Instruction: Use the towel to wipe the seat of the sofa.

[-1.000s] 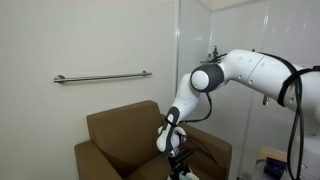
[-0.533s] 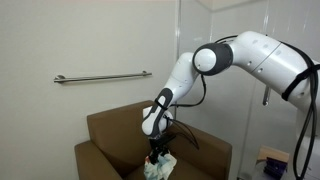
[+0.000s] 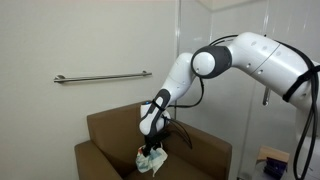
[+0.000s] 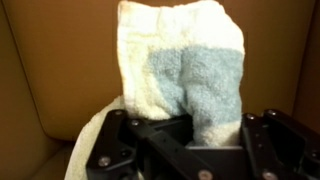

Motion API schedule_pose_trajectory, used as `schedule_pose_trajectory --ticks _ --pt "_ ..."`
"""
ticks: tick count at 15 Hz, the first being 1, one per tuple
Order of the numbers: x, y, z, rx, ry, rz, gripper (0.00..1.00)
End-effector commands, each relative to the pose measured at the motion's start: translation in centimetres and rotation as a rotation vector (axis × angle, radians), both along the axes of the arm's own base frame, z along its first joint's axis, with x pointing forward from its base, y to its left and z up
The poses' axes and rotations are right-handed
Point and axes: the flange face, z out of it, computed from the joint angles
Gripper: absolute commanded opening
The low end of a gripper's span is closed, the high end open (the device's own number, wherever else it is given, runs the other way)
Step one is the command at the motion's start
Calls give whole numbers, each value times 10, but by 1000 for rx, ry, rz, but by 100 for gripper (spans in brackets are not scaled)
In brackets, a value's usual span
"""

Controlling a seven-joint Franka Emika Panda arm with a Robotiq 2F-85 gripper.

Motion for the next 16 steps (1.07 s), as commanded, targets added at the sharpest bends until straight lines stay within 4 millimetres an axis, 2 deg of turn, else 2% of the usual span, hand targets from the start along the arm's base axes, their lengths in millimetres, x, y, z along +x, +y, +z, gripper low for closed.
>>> schedule_pose_trajectory --ticks 1,4,7,10,12,16 --pt "6 -14 -45 -60 -8 -62 5" --pt "-6 -23 -96 -122 37 -88 5" --pt "-25 -26 -145 -131 110 -102 5" --pt "-41 -29 -179 -117 172 -103 5" --pt "-43 -33 -187 -108 190 -100 5" --pt "-52 -36 -182 -82 238 -94 5"
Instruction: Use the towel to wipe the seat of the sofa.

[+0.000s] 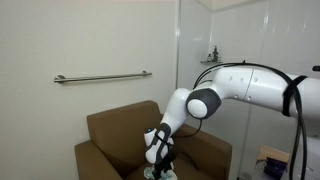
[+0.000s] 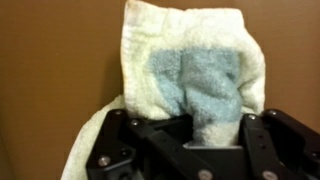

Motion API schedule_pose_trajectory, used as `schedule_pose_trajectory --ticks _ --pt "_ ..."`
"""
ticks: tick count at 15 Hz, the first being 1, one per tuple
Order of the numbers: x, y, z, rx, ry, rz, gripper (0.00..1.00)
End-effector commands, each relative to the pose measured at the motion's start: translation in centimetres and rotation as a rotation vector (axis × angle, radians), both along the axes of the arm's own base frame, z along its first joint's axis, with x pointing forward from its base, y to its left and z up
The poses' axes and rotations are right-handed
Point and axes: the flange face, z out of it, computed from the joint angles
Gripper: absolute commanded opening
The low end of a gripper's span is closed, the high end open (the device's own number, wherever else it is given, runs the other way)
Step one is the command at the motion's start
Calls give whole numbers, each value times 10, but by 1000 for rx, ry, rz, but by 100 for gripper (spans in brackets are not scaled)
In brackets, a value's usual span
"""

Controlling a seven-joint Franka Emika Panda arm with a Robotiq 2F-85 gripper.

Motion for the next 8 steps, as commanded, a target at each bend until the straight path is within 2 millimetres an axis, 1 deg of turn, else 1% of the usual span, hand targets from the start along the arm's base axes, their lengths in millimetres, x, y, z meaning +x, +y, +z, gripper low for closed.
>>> schedule_pose_trajectory --ticks 1,3,5,8 --pt "-24 -8 -11 31 71 -5 5" --pt "-30 -20 -8 15 87 -26 5" --pt "-38 -36 -4 -13 108 -59 5" --pt "-54 -65 5 -52 147 -111 5"
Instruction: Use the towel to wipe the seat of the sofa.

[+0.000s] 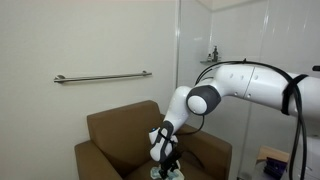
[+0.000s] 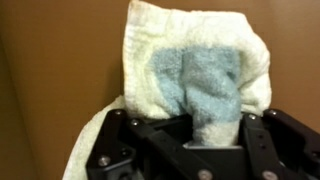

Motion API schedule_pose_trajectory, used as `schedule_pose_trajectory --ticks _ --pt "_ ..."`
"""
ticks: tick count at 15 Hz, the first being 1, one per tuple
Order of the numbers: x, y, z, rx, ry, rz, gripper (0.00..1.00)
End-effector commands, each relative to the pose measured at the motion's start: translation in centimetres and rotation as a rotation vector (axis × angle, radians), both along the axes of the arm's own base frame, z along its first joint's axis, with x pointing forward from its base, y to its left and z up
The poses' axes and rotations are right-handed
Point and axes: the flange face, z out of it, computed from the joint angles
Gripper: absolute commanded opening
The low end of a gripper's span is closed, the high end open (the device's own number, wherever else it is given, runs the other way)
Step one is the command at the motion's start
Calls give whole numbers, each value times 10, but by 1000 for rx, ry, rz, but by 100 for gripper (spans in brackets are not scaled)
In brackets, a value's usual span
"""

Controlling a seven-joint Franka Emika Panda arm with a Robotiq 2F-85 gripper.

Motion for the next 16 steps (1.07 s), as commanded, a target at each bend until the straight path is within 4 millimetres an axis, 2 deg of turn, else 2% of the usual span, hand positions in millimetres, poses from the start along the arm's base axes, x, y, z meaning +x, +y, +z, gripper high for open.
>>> schedule_pose_trajectory --ticks 1,5,9,12,16 --pt "-39 -44 8 -39 92 -76 5" --pt "-61 -75 9 -67 145 -115 5" --pt "-72 -85 8 -66 186 -129 5" --pt "-59 -70 20 -40 159 -100 5" --pt "-20 -29 61 -2 46 -37 5"
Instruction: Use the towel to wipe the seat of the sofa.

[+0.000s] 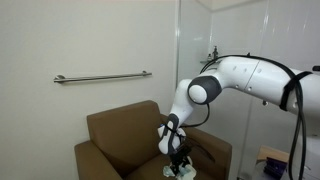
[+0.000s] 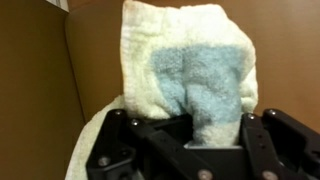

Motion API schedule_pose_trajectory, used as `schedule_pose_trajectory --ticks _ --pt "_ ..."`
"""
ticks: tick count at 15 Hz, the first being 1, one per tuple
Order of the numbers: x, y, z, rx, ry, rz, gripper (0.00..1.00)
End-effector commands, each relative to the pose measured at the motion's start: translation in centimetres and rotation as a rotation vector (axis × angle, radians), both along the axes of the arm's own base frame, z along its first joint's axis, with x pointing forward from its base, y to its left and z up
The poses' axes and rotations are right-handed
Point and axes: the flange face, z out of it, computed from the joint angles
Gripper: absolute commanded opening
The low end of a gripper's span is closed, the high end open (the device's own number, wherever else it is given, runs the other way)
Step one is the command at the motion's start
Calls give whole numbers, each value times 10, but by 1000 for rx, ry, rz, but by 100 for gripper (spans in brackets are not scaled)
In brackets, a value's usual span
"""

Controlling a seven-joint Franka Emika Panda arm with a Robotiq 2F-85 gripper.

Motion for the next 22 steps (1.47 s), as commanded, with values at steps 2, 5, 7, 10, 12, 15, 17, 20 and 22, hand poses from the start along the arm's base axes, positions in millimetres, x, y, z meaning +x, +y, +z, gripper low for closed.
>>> schedule_pose_trajectory --ticks 2,5,7,10,12,15,17,20,22 --pt "45 53 63 24 -157 78 5" --pt "82 88 88 -24 -321 140 5" --pt "100 103 90 -73 -393 159 5" --pt "109 109 69 -140 -404 144 5" --pt "102 102 41 -179 -373 122 5" --pt "80 84 -4 -169 -251 79 5" --pt "66 69 -27 -122 -164 56 5" --pt "57 47 -28 12 -111 29 5" --pt "52 34 -16 80 -81 28 5"
